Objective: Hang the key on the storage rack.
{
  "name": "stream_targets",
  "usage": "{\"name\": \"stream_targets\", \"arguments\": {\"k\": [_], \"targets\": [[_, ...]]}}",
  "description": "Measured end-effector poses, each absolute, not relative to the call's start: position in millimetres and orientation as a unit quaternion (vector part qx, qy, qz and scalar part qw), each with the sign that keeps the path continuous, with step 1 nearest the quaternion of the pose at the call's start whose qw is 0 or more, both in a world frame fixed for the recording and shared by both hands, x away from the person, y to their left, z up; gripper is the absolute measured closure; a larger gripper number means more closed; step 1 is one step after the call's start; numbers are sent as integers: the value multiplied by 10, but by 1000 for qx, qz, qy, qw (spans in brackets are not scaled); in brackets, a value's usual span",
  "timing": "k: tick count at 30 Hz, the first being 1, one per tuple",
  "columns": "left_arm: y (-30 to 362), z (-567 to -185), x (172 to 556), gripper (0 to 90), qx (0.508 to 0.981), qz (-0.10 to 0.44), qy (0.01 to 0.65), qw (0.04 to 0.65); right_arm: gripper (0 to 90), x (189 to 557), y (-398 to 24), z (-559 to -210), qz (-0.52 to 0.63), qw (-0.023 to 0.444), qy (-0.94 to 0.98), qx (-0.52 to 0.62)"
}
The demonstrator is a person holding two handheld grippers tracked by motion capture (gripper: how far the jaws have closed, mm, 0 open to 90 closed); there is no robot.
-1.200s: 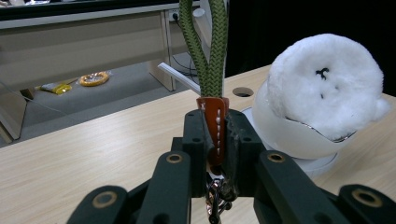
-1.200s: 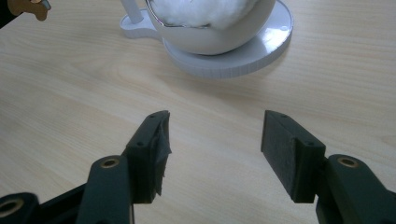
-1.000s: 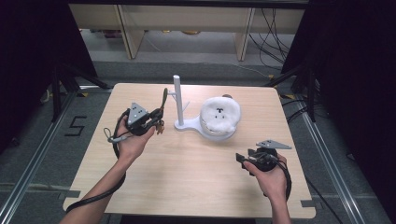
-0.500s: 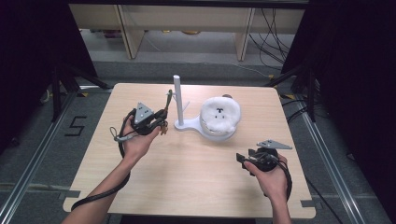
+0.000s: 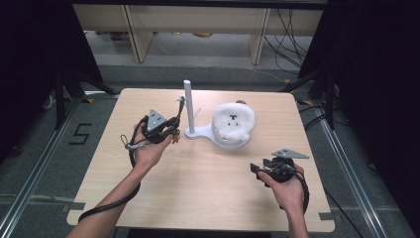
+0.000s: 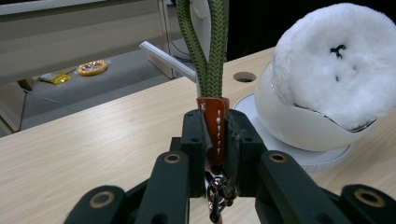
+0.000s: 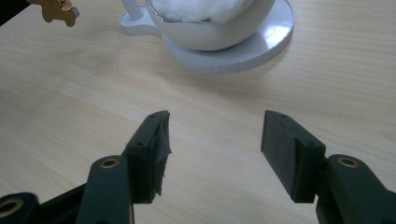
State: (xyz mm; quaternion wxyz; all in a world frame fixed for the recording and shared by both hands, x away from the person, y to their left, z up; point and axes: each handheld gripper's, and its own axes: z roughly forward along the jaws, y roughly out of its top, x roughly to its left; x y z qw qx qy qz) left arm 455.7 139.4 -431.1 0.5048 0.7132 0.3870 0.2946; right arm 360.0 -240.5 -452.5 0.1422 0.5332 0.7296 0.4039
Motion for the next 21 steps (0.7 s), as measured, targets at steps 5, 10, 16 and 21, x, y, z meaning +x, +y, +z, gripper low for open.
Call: {"name": "stream_targets", "arguments": {"k": [5, 10, 16, 21], "targets": [[1359, -4332, 4594, 774, 717, 293, 387, 500, 428, 3612, -2427, -4530, 402, 147, 736, 524], [1329, -4343, 4619, 754, 726, 281, 383, 497, 428, 3616, -2434, -4538, 406, 145, 736, 522], [1362, -4344, 4581, 685, 745, 263, 376, 484, 428, 3619, -2442, -4541, 406, 147, 735, 523], [1461, -4350, 4506, 600, 760, 249, 375, 469, 428, 3625, -2460, -4549, 405, 155, 736, 520]]}}
